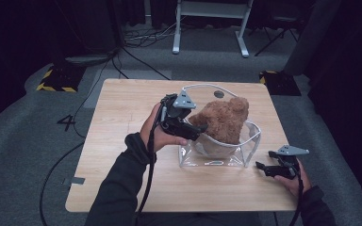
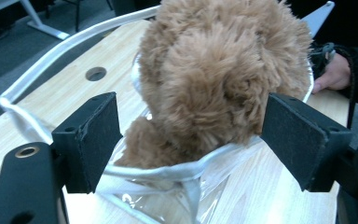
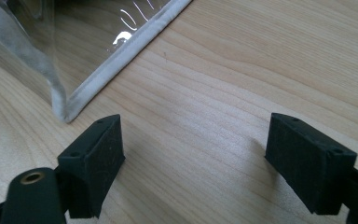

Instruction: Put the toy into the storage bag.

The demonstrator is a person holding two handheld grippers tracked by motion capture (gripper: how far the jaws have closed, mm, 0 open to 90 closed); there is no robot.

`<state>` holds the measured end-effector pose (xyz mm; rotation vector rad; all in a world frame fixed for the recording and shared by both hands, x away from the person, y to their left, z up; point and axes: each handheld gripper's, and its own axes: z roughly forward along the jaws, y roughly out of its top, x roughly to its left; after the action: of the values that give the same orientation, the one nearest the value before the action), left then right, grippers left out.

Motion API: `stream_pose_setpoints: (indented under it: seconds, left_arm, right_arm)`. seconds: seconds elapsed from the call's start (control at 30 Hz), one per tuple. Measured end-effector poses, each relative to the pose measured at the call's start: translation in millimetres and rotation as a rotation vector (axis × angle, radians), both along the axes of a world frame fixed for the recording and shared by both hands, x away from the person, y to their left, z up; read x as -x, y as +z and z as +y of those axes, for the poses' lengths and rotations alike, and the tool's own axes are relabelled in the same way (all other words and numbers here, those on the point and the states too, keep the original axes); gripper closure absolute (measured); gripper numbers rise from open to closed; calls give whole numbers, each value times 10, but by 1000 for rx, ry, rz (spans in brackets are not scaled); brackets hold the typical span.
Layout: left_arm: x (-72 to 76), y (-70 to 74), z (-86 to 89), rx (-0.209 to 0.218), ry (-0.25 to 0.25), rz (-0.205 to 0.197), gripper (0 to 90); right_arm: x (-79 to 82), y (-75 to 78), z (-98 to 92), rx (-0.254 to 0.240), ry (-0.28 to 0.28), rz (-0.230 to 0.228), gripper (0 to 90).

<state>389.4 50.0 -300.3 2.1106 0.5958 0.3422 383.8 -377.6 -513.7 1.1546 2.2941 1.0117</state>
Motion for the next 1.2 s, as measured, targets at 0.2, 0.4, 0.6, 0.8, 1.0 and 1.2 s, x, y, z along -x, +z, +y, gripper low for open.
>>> stream_pose_setpoints:
  seconds: [0.2,0.4,0.6,0.8,1.0,1.2]
  left_arm:
    - [25,22,108,7,22,-15,195]
    - [55,67,216,-2,40,-26,195]
    - [80,89,325,-9,57,-37,194]
    - [103,87,450,4,55,-41,179]
    - [129,58,544,-3,72,-53,173]
    - [147,18,605,-38,103,-77,173]
  right_arm:
    - [0,0,0,0,0,0,189]
    - [0,0,0,0,0,0,189]
    - [0,0,0,0,0,0,189]
    - [0,0,0,0,0,0,189]
    - [0,0,0,0,0,0,189]
    - [0,0,0,0,0,0,189]
